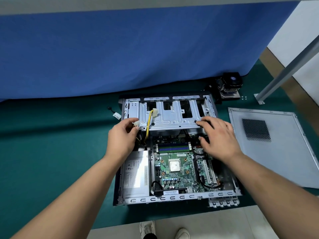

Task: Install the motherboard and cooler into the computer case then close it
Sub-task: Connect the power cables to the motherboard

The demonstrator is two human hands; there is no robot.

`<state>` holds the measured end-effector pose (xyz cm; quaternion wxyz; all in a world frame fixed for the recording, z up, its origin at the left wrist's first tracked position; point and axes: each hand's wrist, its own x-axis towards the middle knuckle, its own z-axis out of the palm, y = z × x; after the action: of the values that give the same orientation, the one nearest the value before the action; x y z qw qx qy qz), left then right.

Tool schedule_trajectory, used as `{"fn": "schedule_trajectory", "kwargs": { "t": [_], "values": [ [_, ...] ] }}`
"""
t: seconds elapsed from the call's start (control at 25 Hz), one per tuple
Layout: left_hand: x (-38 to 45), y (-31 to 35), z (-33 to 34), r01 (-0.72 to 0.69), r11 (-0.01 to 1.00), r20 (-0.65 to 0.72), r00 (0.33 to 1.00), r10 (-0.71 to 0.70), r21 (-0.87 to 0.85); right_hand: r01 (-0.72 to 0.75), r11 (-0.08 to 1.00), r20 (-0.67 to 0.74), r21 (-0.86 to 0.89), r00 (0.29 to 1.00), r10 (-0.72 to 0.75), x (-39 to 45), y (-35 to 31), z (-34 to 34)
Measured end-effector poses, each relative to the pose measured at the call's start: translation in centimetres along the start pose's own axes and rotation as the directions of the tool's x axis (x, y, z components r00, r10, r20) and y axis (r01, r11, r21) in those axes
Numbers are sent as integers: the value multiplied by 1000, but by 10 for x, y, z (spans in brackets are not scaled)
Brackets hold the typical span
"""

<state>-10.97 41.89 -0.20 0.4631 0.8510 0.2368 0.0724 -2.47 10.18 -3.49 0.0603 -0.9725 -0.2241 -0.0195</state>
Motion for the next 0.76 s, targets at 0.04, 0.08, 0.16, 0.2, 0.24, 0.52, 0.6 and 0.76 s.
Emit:
{"fn": "schedule_trajectory", "kwargs": {
  "t": [0.04, 0.08, 0.16, 0.2, 0.24, 0.52, 0.6, 0.76],
  "values": [
    [-6, -2, 0, -15, 1000, 14, 1000, 15, -12, 0, 1000, -1, 1, 1000, 0, 0, 0, 0],
    [-11, -4, 0, -24, 999, 21, 999, 25, -26, 1, 1000, 0, 1, 1000, -1, 0, -1, -1],
    [-21, -8, -2, -43, 998, -12, 999, 43, -37, 10, 1000, 17, -13, 1000, -10, -2, -3, -3],
    [-25, -9, -3, -51, 998, -44, 998, 50, -30, 13, 1000, 36, -29, 999, -12, -3, -3, -5],
    [-27, -10, -4, -54, 998, -78, 996, 53, -18, 0, 999, 58, -43, 998, 3, -4, -5, -7],
    [-29, -7, -2, -88, 996, -96, 992, 85, -27, 126, 956, 80, 265, 985, -152, 55, -111, -29],
    [-25, -5, 0, -107, 994, -73, 992, 106, -3, 167, 956, 204, 243, 954, -218, 79, -138, -29],
    [-19, -6, 0, -159, 984, -31, 986, 162, 76, 149, 979, 295, 136, 938, -184, 101, -151, -17]
  ]
}}
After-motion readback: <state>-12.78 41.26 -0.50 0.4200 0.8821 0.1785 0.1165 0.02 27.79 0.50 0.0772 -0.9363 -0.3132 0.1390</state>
